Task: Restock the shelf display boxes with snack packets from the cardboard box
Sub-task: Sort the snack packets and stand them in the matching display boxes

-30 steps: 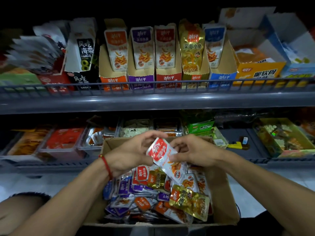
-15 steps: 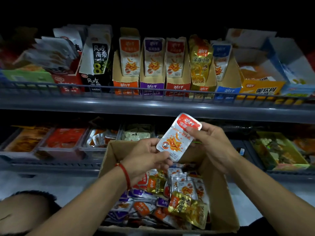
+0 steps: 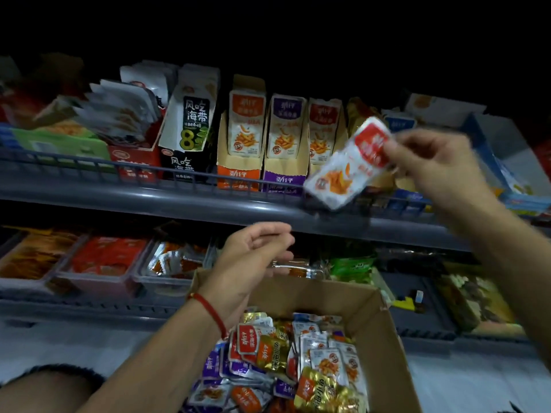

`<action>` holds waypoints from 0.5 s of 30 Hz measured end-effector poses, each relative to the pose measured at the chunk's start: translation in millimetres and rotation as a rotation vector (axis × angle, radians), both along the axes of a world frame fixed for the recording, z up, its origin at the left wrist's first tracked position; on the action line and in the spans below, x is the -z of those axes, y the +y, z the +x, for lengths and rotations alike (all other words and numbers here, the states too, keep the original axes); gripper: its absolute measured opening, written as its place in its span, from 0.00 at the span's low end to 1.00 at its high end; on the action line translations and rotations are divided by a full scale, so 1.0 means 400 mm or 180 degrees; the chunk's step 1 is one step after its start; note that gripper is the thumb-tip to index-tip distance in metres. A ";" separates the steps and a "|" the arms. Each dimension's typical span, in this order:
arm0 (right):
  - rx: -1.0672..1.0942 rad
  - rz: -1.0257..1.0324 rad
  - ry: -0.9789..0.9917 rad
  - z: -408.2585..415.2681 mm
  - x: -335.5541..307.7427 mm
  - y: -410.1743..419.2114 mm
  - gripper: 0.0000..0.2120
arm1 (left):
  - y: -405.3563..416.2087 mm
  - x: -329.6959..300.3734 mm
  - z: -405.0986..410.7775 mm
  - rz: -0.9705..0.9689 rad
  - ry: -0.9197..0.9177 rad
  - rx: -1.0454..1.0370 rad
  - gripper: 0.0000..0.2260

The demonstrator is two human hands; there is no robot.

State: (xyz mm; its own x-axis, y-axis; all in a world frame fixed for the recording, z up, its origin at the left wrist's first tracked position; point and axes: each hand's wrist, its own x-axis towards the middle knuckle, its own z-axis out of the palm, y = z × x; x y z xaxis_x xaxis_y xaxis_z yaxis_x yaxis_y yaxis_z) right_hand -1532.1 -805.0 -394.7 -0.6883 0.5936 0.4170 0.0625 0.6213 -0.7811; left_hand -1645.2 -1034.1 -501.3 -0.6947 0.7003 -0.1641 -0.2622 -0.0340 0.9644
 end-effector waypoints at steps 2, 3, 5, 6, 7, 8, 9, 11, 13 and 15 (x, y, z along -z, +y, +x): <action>0.0186 0.0575 0.0108 -0.057 -0.068 0.047 0.04 | -0.005 -0.005 -0.015 -0.0030 -0.0011 -0.0093 0.08; 0.0286 0.0784 0.0075 -0.089 -0.094 0.072 0.04 | -0.006 -0.007 -0.020 -0.0043 -0.0020 -0.0125 0.08; 0.0486 0.1008 0.0008 -0.158 -0.127 0.123 0.08 | -0.008 -0.008 -0.028 -0.0068 -0.0037 -0.0131 0.08; 0.0592 0.1071 -0.0068 -0.190 -0.135 0.141 0.10 | -0.009 -0.009 -0.032 -0.0073 -0.0046 -0.0124 0.08; 0.0650 0.1160 -0.0199 -0.220 -0.139 0.152 0.12 | -0.010 -0.010 -0.037 -0.0069 -0.0066 -0.0119 0.08; 0.0678 0.1224 -0.0377 -0.244 -0.137 0.159 0.13 | -0.011 -0.012 -0.041 -0.0059 -0.0095 -0.0114 0.08; 0.0674 0.1259 -0.0558 -0.266 -0.131 0.163 0.13 | -0.012 -0.013 -0.045 -0.0049 -0.0117 -0.0108 0.08; 0.0637 0.1345 -0.0850 -0.299 -0.115 0.159 0.14 | -0.015 -0.016 -0.052 -0.0038 -0.0129 -0.0085 0.08; 0.0615 0.1469 -0.1064 -0.325 -0.100 0.157 0.15 | -0.018 -0.017 -0.058 -0.0040 -0.0124 -0.0079 0.08; 0.0682 0.1481 -0.1334 -0.353 -0.085 0.168 0.15 | -0.019 -0.017 -0.063 -0.0047 -0.0143 -0.0102 0.08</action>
